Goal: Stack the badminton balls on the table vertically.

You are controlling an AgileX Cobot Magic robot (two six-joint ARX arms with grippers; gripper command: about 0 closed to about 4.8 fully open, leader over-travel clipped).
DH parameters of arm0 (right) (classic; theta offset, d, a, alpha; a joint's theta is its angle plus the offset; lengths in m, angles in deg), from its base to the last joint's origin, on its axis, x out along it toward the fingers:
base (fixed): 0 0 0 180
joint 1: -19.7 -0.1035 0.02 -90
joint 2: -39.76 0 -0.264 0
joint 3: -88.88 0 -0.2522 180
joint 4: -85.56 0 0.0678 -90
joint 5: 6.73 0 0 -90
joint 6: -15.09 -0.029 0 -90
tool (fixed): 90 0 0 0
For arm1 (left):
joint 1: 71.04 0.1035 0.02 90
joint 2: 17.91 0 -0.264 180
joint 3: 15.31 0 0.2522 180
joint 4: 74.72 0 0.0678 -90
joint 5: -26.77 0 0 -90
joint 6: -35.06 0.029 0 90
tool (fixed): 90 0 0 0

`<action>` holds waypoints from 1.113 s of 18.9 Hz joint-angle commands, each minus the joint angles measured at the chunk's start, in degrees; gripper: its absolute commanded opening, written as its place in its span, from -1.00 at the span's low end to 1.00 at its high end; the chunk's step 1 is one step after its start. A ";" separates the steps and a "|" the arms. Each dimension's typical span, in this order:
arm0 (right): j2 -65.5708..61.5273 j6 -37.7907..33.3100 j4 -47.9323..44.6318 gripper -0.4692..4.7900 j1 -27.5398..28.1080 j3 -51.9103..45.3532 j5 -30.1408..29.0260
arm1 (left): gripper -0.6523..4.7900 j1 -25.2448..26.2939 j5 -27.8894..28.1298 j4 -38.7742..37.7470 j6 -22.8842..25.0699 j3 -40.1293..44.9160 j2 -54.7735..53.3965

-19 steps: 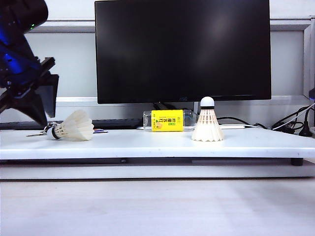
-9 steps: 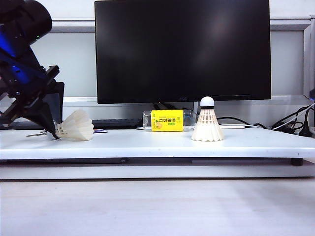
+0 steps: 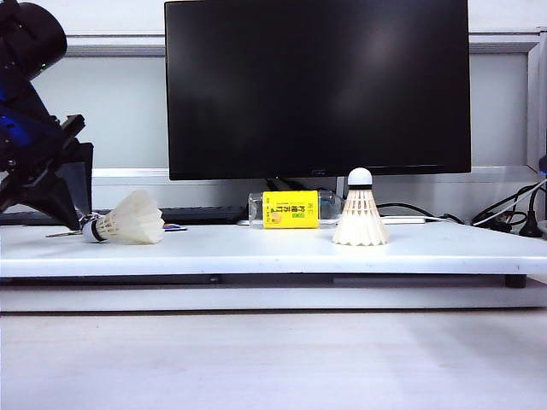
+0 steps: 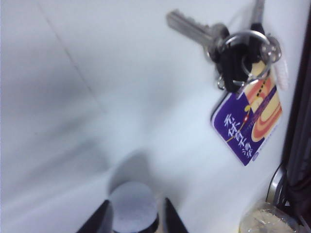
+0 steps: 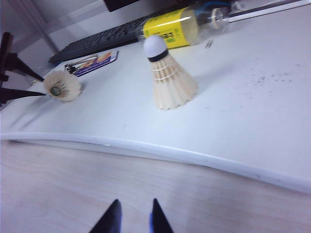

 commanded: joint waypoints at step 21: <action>0.09 0.20 0.04 -0.50 0.02 0.07 0.66 | -0.20 0.00 -2.99 0.20 5.33 -0.17 0.07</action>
